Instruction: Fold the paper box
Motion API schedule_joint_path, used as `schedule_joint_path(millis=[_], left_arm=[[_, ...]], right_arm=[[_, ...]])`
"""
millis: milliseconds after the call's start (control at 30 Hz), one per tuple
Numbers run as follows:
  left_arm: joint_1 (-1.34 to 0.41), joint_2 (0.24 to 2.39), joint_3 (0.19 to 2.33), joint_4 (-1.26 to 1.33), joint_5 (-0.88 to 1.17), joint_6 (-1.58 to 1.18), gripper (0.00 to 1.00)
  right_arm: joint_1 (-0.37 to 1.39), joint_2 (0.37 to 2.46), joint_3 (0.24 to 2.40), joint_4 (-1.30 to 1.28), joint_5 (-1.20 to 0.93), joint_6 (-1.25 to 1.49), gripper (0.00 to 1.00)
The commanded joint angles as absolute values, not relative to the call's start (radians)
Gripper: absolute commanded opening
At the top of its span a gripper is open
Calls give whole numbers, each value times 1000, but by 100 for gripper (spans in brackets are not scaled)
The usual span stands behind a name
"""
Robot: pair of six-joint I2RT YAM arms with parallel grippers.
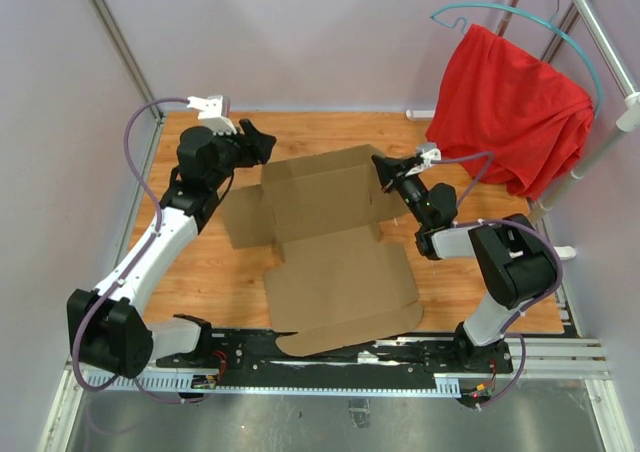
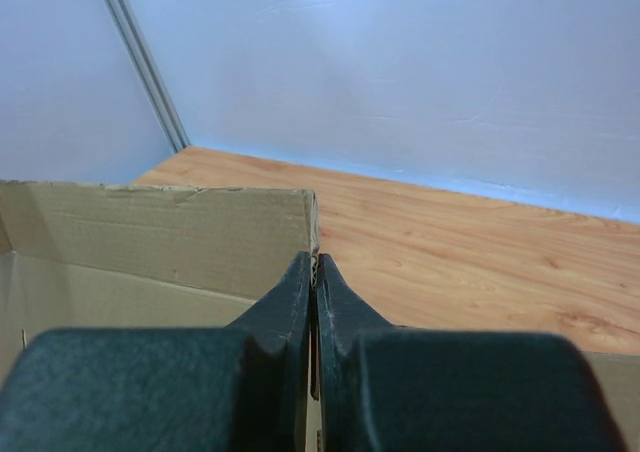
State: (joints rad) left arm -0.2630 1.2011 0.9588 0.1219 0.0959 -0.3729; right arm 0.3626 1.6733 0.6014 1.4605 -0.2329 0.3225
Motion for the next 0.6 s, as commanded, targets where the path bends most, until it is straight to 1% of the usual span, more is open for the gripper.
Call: schedule_joint_path(millis=[0, 100, 200, 433, 567], left_arm=[[-261, 1269, 1112, 36, 215, -277, 62], [-271, 1304, 1172, -47, 271, -219, 61], [-284, 1308, 1179, -73, 357, -197, 61], [-332, 1362, 1296, -290, 334, -17, 62], [-340, 1370, 1267, -270, 327, 1, 62]], right_arm=[[388, 1660, 557, 1552, -271, 243, 1], [398, 1660, 533, 1554, -281, 217, 1], [402, 1647, 510, 1555, -293, 212, 2], [414, 1600, 463, 1554, -328, 217, 2], [430, 1589, 457, 1554, -327, 214, 2]])
